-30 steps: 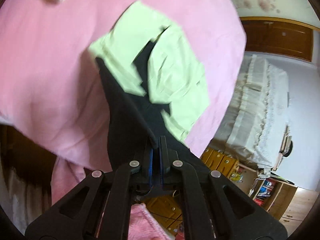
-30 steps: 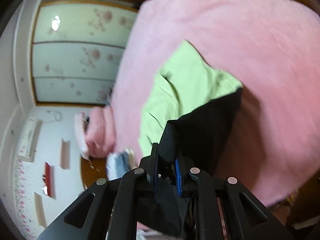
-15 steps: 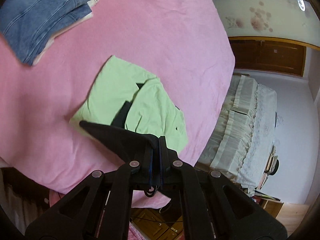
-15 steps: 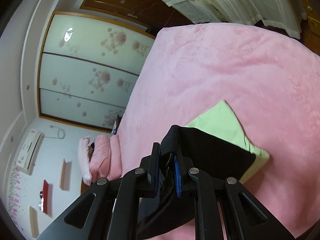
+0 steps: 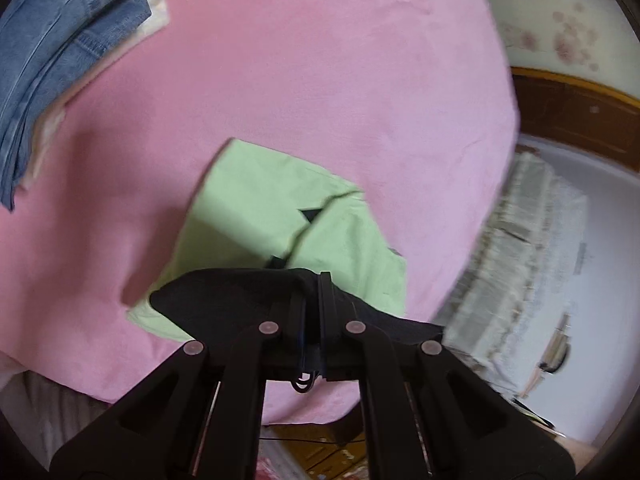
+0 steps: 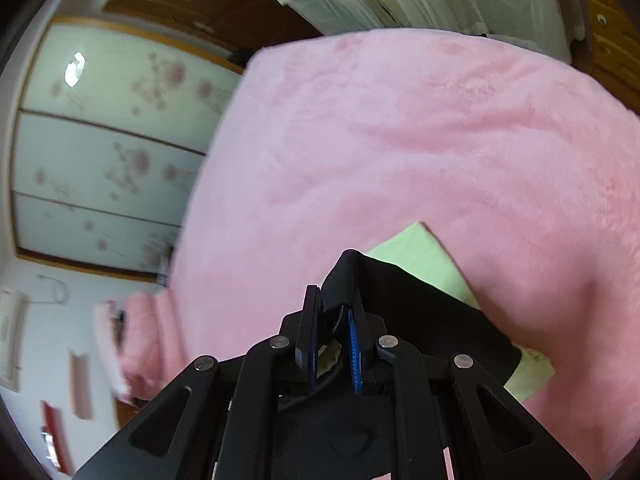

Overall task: Fold large clothes
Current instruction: 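Lift the black hem and fold it over toward the hood with both tools, then release the hem and press the folded jacket flat with both tools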

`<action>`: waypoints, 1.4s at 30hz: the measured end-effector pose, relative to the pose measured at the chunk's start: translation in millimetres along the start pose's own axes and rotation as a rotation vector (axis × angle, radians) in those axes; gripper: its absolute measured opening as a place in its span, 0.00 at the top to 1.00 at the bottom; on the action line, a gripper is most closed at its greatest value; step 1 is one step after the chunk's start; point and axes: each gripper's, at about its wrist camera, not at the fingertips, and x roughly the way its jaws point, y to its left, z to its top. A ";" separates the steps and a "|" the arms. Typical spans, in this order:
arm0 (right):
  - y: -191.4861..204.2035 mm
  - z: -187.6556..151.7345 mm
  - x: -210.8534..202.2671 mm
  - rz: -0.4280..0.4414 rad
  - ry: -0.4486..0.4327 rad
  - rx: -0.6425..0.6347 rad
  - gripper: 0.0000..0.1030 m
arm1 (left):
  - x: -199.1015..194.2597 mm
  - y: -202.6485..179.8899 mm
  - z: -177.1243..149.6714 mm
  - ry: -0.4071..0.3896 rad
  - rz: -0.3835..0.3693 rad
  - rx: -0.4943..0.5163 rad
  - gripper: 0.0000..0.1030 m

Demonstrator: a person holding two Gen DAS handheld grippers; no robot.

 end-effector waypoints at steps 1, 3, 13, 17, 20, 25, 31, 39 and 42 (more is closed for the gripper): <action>4.8 3.1 9.9 -0.023 0.007 -0.011 0.89 | 5.2 -1.7 4.4 -0.003 0.014 -0.003 0.98; 13.5 8.9 26.7 -0.074 0.016 -0.037 0.88 | 13.6 -5.9 14.4 -0.007 0.041 -0.023 0.97; 65.9 1.0 19.1 -0.078 -0.076 -0.347 0.52 | -40.6 -86.8 -31.0 -0.383 0.289 0.509 0.37; 76.4 -15.8 17.4 -0.065 -0.065 -0.407 0.49 | -36.7 -83.8 -56.3 -0.387 0.284 0.554 0.37; 76.8 -41.0 16.3 -0.041 -0.060 -0.410 0.44 | -20.4 -63.5 -86.6 -0.370 0.233 0.545 0.37; 66.3 -113.2 28.5 -0.070 -0.009 -0.473 0.42 | 45.2 -25.1 -149.1 -0.232 0.233 0.582 0.37; 48.9 -207.0 59.5 -0.070 0.133 -0.526 0.66 | 109.4 -14.1 -209.5 -0.175 0.270 0.596 0.37; 23.6 -307.6 136.3 0.099 0.363 -0.742 0.93 | 175.9 -9.2 -247.4 -0.235 0.234 0.693 0.78; -2.0 -326.6 169.3 0.131 0.453 -0.693 0.93 | 218.4 3.9 -241.3 -0.144 0.230 0.702 0.94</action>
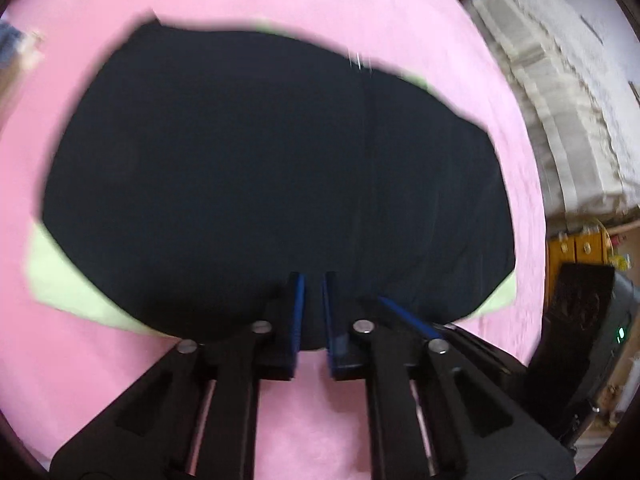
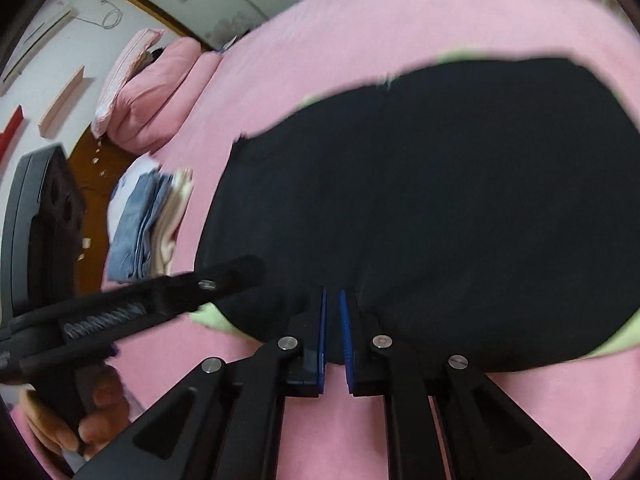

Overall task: Fold large clothes
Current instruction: 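Release the hem and press the folded jacket flat with both tools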

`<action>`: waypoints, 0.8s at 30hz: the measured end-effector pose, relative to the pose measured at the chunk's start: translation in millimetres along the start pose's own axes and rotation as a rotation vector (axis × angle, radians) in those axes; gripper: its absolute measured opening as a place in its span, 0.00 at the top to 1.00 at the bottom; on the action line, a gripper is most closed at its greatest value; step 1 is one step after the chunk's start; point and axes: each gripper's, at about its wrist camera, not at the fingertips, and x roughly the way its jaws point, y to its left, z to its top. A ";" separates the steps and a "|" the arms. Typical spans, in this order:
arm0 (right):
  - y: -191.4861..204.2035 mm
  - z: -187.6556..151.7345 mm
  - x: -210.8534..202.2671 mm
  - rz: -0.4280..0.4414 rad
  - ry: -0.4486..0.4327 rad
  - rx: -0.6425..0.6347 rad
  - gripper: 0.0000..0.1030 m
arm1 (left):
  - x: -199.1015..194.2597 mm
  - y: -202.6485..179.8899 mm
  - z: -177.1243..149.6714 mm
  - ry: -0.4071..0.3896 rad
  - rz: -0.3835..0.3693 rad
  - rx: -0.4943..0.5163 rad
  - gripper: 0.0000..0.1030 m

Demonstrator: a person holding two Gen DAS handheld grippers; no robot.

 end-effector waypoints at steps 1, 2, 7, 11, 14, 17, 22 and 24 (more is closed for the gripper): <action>-9.2 -5.5 12.1 0.005 0.018 0.028 0.93 | 16.8 1.7 -4.7 0.035 -0.011 -0.001 0.95; -18.9 -9.7 20.8 0.015 0.018 0.054 0.93 | 28.0 3.8 -7.2 0.053 -0.002 -0.003 0.95; -69.6 -3.4 54.5 0.095 0.079 0.180 1.00 | 63.4 10.3 -17.7 0.084 0.052 0.006 0.95; -89.4 1.9 35.8 0.009 0.037 0.110 1.00 | 56.4 19.7 -19.8 0.028 0.108 0.040 0.95; -137.4 1.8 2.6 -0.196 -0.029 0.165 1.00 | 38.6 47.9 -22.0 -0.037 0.223 0.001 0.95; -190.7 -9.0 -35.5 -0.394 -0.112 0.235 1.00 | 24.9 96.0 -21.6 -0.088 0.330 -0.099 0.95; -238.8 -28.6 -59.2 -0.376 -0.183 0.293 1.00 | 11.7 140.4 -18.4 -0.182 0.457 -0.142 0.95; -224.1 -30.9 -55.6 -0.478 -0.191 0.245 1.00 | 8.9 140.1 -18.6 -0.185 0.540 -0.155 0.95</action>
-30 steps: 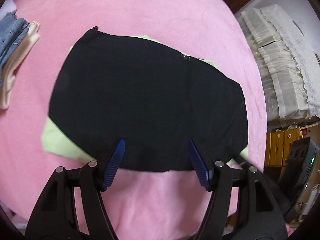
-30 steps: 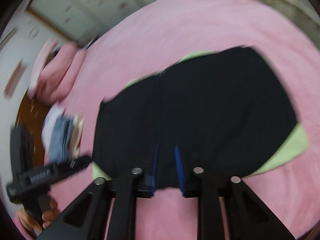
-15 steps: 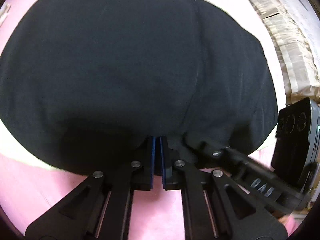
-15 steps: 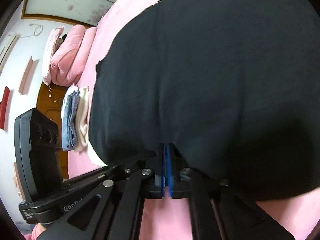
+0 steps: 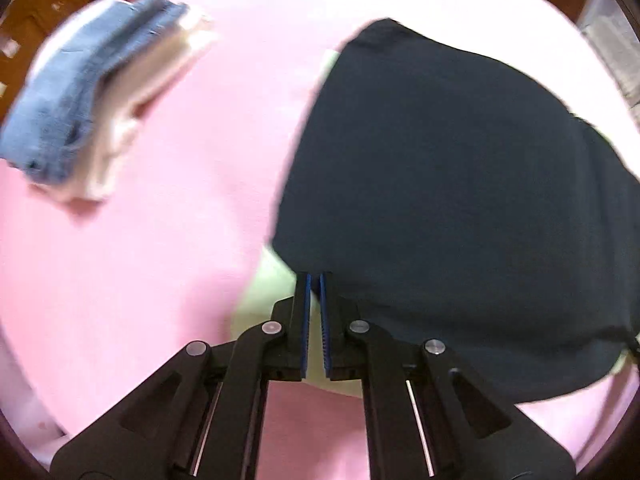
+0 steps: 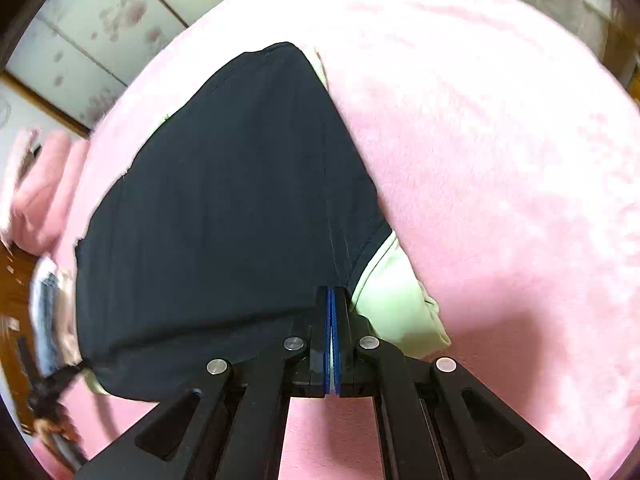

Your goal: Fold large clothes

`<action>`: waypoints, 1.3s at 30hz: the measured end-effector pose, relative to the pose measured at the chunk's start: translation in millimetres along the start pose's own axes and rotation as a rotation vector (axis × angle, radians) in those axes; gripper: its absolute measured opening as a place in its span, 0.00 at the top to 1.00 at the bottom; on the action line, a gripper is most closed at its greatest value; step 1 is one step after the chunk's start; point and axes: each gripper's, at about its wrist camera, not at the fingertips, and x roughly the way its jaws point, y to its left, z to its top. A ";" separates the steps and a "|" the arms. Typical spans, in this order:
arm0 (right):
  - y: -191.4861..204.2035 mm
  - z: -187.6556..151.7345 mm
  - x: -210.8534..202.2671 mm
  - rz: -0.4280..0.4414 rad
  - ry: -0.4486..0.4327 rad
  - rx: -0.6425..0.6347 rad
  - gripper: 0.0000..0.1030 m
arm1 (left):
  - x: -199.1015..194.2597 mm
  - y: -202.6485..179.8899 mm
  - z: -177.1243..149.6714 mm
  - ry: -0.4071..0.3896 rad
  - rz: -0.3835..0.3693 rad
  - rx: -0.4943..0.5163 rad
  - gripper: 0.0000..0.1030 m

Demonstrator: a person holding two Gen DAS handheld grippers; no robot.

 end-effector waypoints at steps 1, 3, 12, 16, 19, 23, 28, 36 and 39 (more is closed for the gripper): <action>8.1 -1.4 -4.7 -0.040 -0.019 -0.013 1.00 | -4.2 -0.7 -1.0 -0.006 -0.004 -0.011 0.95; 27.2 -10.8 -18.2 -0.050 -0.084 -0.021 1.00 | -18.7 -6.8 -7.2 -0.021 -0.066 -0.025 0.95; 91.8 -59.7 25.8 0.456 0.115 0.046 0.98 | -28.4 -120.7 -67.7 0.153 -0.446 0.250 0.95; 111.4 -67.0 61.7 0.525 0.213 0.130 0.98 | -5.1 -149.2 -66.5 0.176 -0.449 0.253 0.95; 128.9 -65.1 75.7 0.525 0.209 0.138 0.98 | -1.0 -158.3 -39.8 0.152 -0.462 0.248 0.95; 154.9 -29.5 99.7 0.561 0.178 0.117 0.98 | 5.9 -176.6 12.4 0.068 -0.472 0.289 0.95; 188.5 20.2 143.9 0.536 0.133 -0.076 0.98 | 34.4 -222.6 62.4 0.002 -0.422 0.361 0.95; 180.2 84.6 198.0 0.596 0.089 -0.052 1.00 | 65.0 -241.8 108.3 -0.005 -0.436 0.282 0.98; 149.0 94.5 196.9 0.562 0.045 -0.033 1.00 | 66.7 -221.7 114.5 -0.072 -0.402 0.273 0.99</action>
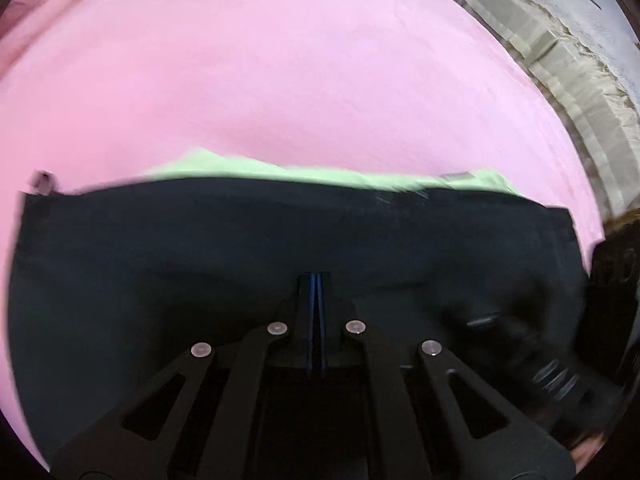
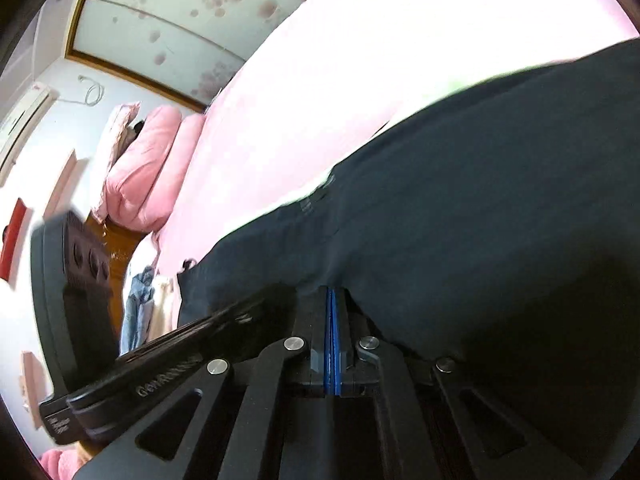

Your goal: Fold large clothes

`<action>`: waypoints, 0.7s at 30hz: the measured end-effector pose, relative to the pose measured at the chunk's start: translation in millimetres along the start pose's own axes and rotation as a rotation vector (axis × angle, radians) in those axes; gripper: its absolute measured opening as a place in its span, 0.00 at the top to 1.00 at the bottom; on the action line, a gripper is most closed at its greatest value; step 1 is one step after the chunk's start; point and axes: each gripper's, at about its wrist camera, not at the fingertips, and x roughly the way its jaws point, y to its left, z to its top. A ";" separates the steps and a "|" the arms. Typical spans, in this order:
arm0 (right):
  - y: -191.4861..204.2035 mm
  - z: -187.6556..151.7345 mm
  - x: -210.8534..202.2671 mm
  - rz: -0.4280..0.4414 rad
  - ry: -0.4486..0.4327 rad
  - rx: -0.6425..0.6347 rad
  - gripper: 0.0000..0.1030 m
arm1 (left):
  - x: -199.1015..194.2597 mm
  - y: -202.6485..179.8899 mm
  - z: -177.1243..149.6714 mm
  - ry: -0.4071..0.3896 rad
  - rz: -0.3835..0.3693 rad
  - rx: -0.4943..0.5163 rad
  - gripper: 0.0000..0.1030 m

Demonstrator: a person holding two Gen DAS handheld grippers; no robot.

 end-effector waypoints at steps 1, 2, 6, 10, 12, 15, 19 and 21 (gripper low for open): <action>-5.3 6.7 -6.8 -0.001 -0.019 0.007 1.00 | -3.6 15.8 1.1 -0.025 0.005 -0.017 0.99; -19.1 10.8 -15.1 0.018 -0.036 0.017 1.00 | -5.5 28.2 2.3 -0.033 -0.005 -0.033 0.99; -101.2 11.3 -83.8 -0.098 -0.185 0.087 1.00 | -16.6 79.3 2.8 -0.077 0.176 -0.049 0.99; -158.1 3.8 -139.3 -0.295 -0.299 0.090 1.00 | -7.2 157.7 -7.4 -0.028 0.383 -0.183 0.99; -171.1 4.5 -150.2 -0.323 -0.307 0.086 1.00 | -14.6 184.7 -13.2 -0.050 0.346 -0.249 0.99; -178.5 8.2 -151.6 -0.387 -0.276 0.037 1.00 | -31.2 209.2 -17.7 -0.050 0.328 -0.232 0.99; -154.5 22.8 -136.9 -0.506 -0.252 0.017 1.00 | -57.3 221.1 -42.4 -0.029 0.390 -0.225 0.99; -128.0 29.2 -133.2 -0.540 -0.238 0.015 0.98 | -79.3 219.1 -63.9 -0.056 0.360 -0.287 0.99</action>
